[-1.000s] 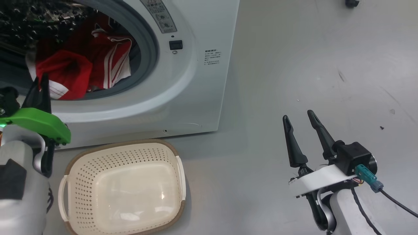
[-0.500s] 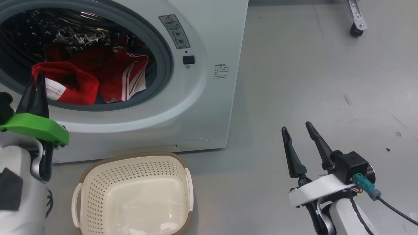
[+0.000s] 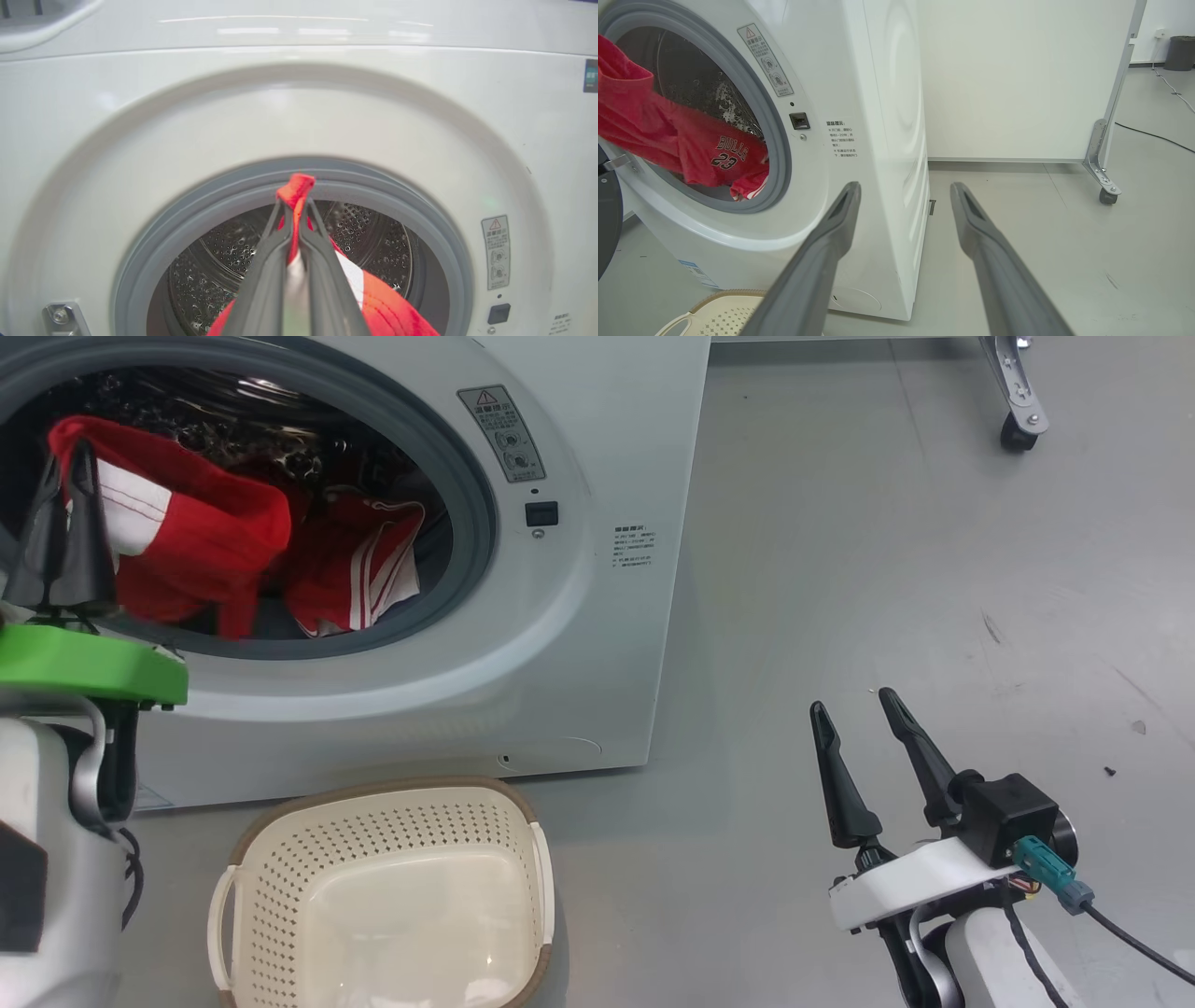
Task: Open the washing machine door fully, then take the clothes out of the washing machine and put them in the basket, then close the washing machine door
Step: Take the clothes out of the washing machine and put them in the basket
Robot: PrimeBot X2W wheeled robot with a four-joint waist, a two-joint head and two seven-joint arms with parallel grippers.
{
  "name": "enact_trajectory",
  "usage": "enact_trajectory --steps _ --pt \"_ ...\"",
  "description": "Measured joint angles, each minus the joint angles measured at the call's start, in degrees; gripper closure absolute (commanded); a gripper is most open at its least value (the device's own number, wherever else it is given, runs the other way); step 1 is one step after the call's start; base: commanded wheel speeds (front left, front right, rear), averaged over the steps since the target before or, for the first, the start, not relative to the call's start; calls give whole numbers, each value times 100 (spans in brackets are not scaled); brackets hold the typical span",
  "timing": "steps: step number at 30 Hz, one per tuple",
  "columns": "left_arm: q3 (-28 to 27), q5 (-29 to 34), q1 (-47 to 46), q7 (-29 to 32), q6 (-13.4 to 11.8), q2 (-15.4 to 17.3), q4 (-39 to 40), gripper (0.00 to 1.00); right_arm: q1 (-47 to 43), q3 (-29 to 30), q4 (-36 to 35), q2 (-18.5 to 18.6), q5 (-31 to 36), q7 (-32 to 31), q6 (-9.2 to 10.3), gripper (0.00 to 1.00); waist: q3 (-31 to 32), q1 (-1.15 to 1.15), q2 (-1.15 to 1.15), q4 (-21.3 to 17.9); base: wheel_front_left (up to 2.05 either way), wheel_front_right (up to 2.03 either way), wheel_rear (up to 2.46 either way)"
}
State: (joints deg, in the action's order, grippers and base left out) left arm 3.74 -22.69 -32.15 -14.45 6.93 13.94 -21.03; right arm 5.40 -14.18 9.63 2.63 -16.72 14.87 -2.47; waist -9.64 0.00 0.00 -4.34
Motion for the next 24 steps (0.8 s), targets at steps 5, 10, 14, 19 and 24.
enact_trajectory --steps 5,10,14,19,24 --pt "-55 57 183 -25 0 -26 522 100 -3 5 -10 0 -1 0 0 0 9 0 0 -1 0 0 0" --pt "-179 110 350 -26 1 -80 1066 100 -5 18 -19 0 -1 0 0 0 14 0 0 3 0 0 0" --pt "-258 112 376 -27 1 -157 1543 100 -7 23 -29 0 -1 0 0 0 13 0 0 12 0 0 0" --pt "-275 199 495 -31 1 -189 1824 100 -8 22 -29 0 -1 0 -9 0 13 0 0 23 0 0 0" --pt "-74 219 928 -31 1 -215 1750 100 -9 16 -29 0 -1 0 -9 0 10 0 0 28 0 0 0"
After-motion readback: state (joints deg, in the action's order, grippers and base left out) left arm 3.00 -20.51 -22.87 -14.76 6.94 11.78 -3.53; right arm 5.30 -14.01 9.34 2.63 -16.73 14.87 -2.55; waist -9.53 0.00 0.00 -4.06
